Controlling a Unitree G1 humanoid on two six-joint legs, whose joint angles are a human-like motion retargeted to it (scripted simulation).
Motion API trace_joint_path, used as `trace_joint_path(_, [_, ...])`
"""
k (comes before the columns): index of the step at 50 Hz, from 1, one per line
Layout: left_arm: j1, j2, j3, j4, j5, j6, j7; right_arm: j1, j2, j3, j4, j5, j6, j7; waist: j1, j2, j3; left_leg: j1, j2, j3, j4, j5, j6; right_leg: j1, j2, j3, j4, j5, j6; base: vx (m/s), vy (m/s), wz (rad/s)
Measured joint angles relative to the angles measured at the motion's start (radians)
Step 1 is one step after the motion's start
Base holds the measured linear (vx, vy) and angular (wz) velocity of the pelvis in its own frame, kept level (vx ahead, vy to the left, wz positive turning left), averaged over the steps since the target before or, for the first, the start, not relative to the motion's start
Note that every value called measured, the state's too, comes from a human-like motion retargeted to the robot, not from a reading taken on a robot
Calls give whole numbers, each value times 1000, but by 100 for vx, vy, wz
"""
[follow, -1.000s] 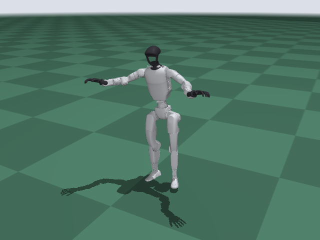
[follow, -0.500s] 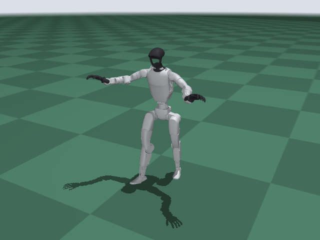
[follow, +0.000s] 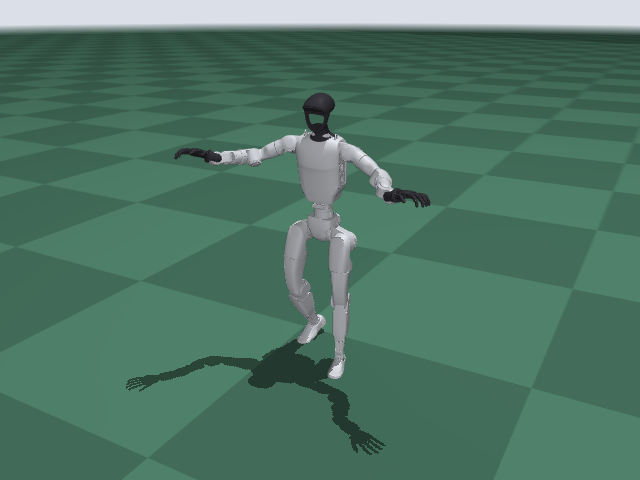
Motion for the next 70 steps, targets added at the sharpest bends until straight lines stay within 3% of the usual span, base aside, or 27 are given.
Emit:
trace_joint_path(5, [16,-22,39,-12,-130,-102,149,-39,8,25,-6,-24,-10,-52,47,-25,43,2,-13,42,0,37,-27,192,-16,49,-280,9,64,-38,-18,-33])
trace_joint_path(10, [26,-45,59,-19,-205,-216,265,-80,9,53,-7,-52,-31,-104,112,-48,65,-50,-8,96,0,99,-57,216,-30,59,-461,-8,122,-49,-23,-50])
trace_joint_path(16, [17,-76,50,-9,-226,-307,336,-125,-4,92,12,-59,-66,-156,114,-47,93,-96,-7,91,0,98,-15,203,-34,41,-593,75,141,-50,-18,9])
trace_joint_path(19, [3,-87,40,0,-235,-253,314,-126,-8,95,20,-69,-28,-132,89,-55,103,-69,-34,135,0,64,28,189,-46,9,-627,127,149,-44,-13,59])
trace_joint_path(26, [-24,-79,17,12,-158,29,154,-78,-13,66,21,-91,118,10,45,-128,104,1,-108,166,257,-112,125,97,-140,-28,-592,182,159,-37,-6,47])
trace_joint_path(32, [-21,-62,6,18,-49,114,41,-5,-3,23,10,-71,135,67,-18,-142,75,77,-92,50,551,-265,129,68,-161,-67,-589,220,158,-30,3,42])
trace_joint_path(37, [-15,-58,20,4,-71,71,94,49,-1,-12,-1,-42,96,24,-92,-103,42,195,-76,-97,482,-214,90,41,-128,-122,-604,259,150,-34,12,53])
trace_joint_path(43, [-44,-90,36,-25,-311,-205,388,76,-6,-55,0,-21,-10,-125,-166,-52,33,280,-77,-201,147,-208,4,-45,-99,-169,-625,314,155,-46,22,46])
trace_joint_path(47, [-72,-90,8,-12,-321,-267,405,73,4,-55,16,-28,-31,-151,-199,-38,50,277,-75,-183,23,-176,-32,-83,-81,-176,-659,283,156,-49,17,25])
trace_joint_path(52, [-85,-76,-17,7,-277,-260,342,53,27,-31,32,-31,-41,-144,-186,-30,74,228,-62,-145,0,-141,-43,-109,-52,-202,-659,261,141,-46,11,-29])
trace_joint_path(55, [-72,-63,-22,12,-253,-245,305,44,35,-12,29,-2,-60,-143,-168,-18,66,185,-47,-114,0,-116,-48,-117,-27,-185,-607,246,97,-42,8,-50])
trace_joint_path(62, [-46,-38,-6,17,-145,-115,177,43,35,-2,10,31,-62,-75,-100,13,2,71,2,-45,0,-69,-57,-197,-33,-237,-160,30,3,-35,2,-56])
trace_joint_path(70, [-21,-20,4,11,-46,-72,96,44,42,-6,9,6,-47,-26,-5,-16,-25,26,-3,21,0,-31,-52,-24,-39,-140,-55,-36,32,-29,-7,-44])
